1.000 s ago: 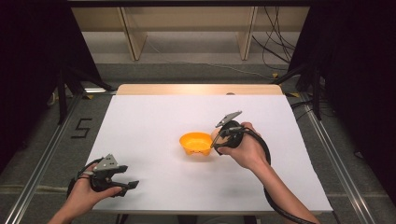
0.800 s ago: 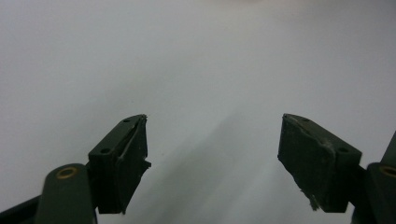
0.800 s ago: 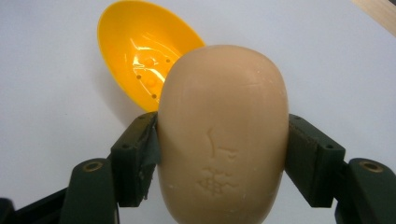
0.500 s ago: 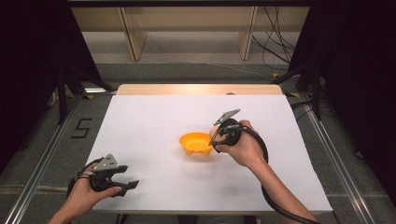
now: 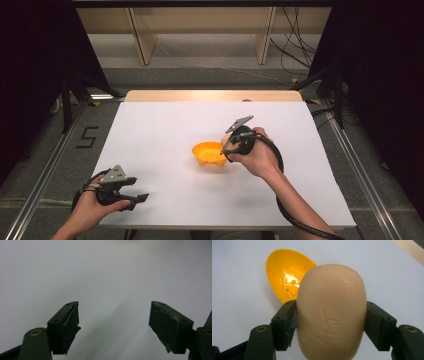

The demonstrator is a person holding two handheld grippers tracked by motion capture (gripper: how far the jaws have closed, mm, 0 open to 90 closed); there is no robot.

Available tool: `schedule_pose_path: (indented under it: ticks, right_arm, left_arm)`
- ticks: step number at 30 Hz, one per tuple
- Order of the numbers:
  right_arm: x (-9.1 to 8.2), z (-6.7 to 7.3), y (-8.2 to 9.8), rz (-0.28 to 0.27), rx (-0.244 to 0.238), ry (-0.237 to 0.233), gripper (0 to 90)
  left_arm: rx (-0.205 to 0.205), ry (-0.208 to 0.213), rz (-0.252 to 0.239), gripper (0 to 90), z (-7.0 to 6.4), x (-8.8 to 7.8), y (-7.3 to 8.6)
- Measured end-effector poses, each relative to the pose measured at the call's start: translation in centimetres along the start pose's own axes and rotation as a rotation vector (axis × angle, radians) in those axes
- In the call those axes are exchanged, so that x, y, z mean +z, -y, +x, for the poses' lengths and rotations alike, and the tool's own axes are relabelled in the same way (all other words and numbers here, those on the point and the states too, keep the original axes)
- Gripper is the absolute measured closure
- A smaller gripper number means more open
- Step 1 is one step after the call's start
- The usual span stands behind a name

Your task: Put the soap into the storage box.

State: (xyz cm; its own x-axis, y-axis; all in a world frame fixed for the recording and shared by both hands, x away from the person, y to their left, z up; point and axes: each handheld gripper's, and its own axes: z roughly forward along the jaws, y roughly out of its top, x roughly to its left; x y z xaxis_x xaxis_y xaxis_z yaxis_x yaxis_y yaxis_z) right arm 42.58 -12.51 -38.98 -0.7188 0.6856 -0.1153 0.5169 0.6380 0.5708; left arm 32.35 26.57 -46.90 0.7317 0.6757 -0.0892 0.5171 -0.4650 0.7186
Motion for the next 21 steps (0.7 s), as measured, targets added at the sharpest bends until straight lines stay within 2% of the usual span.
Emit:
schedule_pose_path:
  ticks: [7,9,11,18,21]
  right_arm:
    - [0.2,0.2,-0.4,0.0,-0.005,-0.008,33.6]
    - [0.3,0.1,-0.6,-0.005,-0.026,-0.006,33.6]
    - [0.2,0.3,-0.7,0.002,-0.008,-0.008,33.6]
    - [0.5,0.4,-1.2,-0.008,-0.035,-0.007,33.6]
    - [0.6,0.6,-1.4,-0.005,-0.022,-0.017,33.6]
  left_arm:
    - [-0.002,0.0,-0.003,23.8,0.0,0.0,0.0]
    - [0.0,-0.002,-0.002,23.7,0.0,0.0,0.0]
    - [0.002,-0.002,-0.003,23.8,0.0,0.0,0.0]
    - [0.0,-0.001,-0.003,23.7,0.0,0.0,0.0]
    - [0.002,-0.002,-0.004,23.7,0.0,0.0,0.0]
